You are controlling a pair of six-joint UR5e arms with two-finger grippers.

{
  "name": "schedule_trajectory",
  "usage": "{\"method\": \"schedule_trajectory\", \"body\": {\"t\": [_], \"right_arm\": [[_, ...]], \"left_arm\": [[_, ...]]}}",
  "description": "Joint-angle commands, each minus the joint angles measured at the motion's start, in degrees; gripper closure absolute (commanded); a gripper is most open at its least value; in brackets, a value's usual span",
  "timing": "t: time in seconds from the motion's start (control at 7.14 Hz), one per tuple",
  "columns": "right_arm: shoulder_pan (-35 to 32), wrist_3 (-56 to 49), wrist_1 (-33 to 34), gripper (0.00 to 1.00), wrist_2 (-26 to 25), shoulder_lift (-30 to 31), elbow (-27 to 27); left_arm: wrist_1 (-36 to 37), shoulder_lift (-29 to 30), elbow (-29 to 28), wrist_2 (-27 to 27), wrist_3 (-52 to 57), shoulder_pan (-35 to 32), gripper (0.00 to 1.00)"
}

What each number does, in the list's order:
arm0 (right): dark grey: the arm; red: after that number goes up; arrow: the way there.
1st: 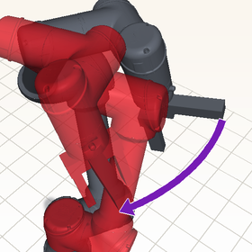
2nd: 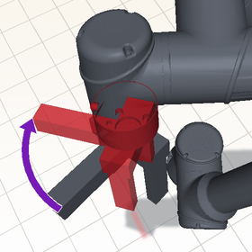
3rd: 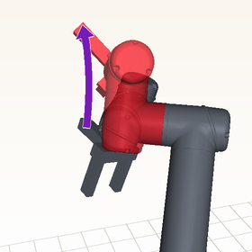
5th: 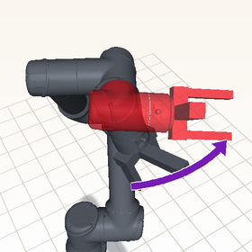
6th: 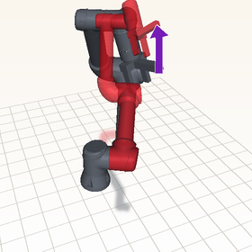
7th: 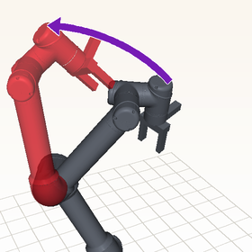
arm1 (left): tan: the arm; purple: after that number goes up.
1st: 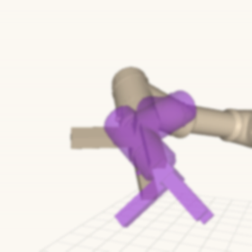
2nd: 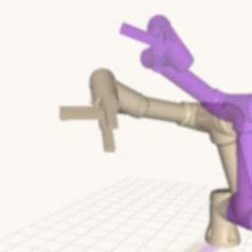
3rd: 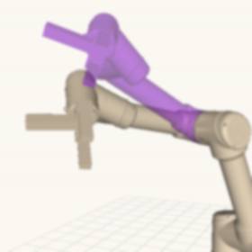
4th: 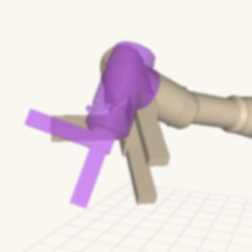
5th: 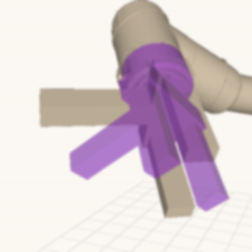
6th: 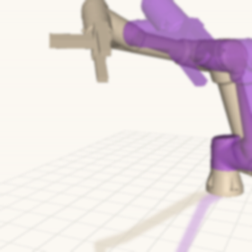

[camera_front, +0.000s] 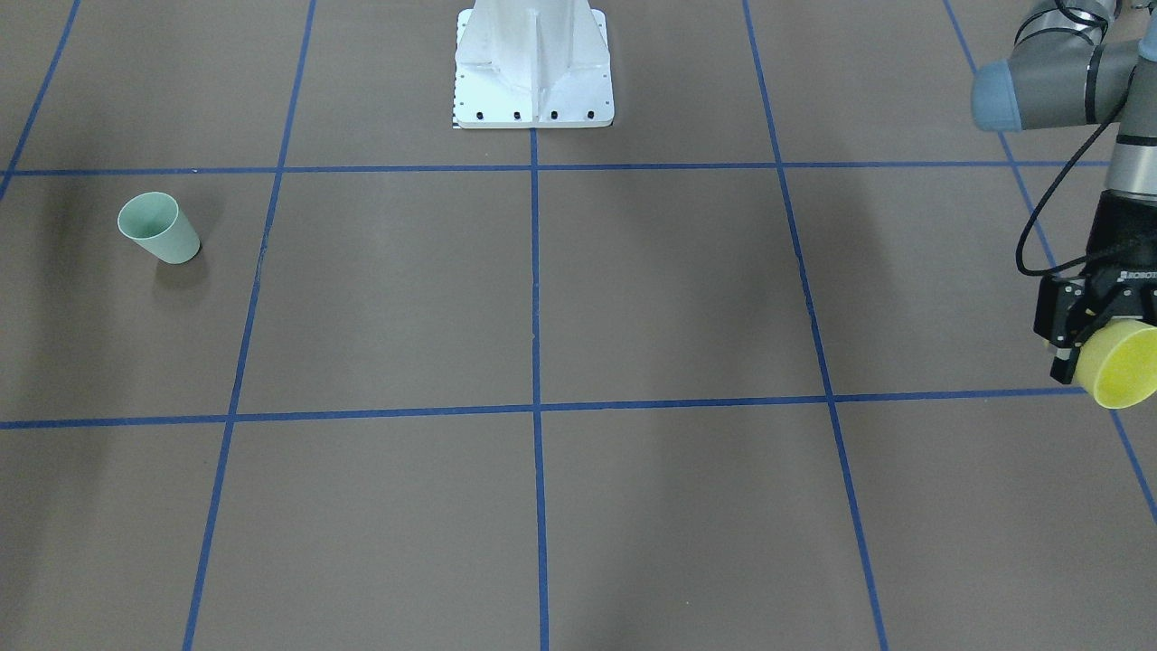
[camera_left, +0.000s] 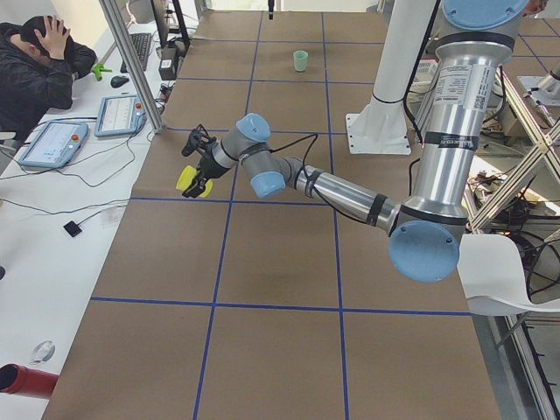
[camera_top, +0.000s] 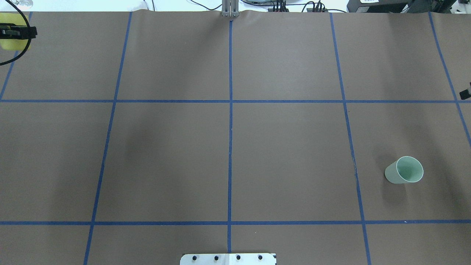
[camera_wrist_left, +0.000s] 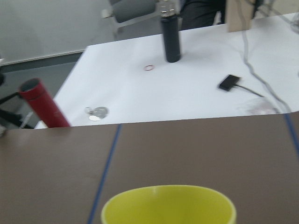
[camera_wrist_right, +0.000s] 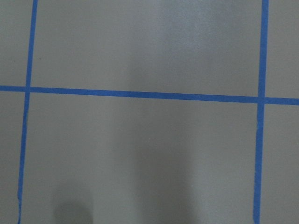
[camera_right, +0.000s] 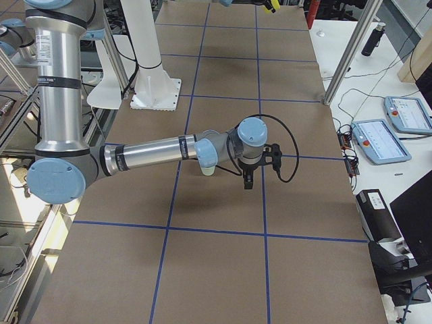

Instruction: Transfer and stack yellow cup on green cup

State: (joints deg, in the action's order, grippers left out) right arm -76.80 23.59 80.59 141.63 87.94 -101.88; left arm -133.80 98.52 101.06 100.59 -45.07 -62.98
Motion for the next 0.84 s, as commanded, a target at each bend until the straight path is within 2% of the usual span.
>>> {"method": "schedule_trajectory", "body": {"t": [0.0,0.14,0.28,0.42,0.56,0.7], "right_arm": [[13.3,16.7,-1.7,0.01,-2.4,-15.7,2.3],[18.2,24.3,-1.8,0.01,-4.9,-22.3,4.3],[22.4,28.7,-1.8,0.01,-6.3,-25.7,4.6],[24.8,32.5,-1.9,0.02,-6.4,-27.8,4.3],[27.4,38.6,-4.9,0.03,-7.9,-29.2,4.4],[29.8,41.1,-8.9,0.04,-8.6,-29.4,4.8]], "left_arm": [[-12.8,1.1,-0.4,3.6,-11.1,7.7,1.00],[-16.1,1.5,-0.3,2.3,-12.5,10.1,1.00],[-18.4,1.8,-0.1,1.7,-12.6,12.9,1.00],[-20.2,1.9,0.3,-6.4,-12.8,18.9,1.00],[-20.8,4.3,-0.2,-19.8,-12.8,29.1,1.00],[-20.7,6.7,-0.6,-28.5,-12.7,36.5,1.00]]}}
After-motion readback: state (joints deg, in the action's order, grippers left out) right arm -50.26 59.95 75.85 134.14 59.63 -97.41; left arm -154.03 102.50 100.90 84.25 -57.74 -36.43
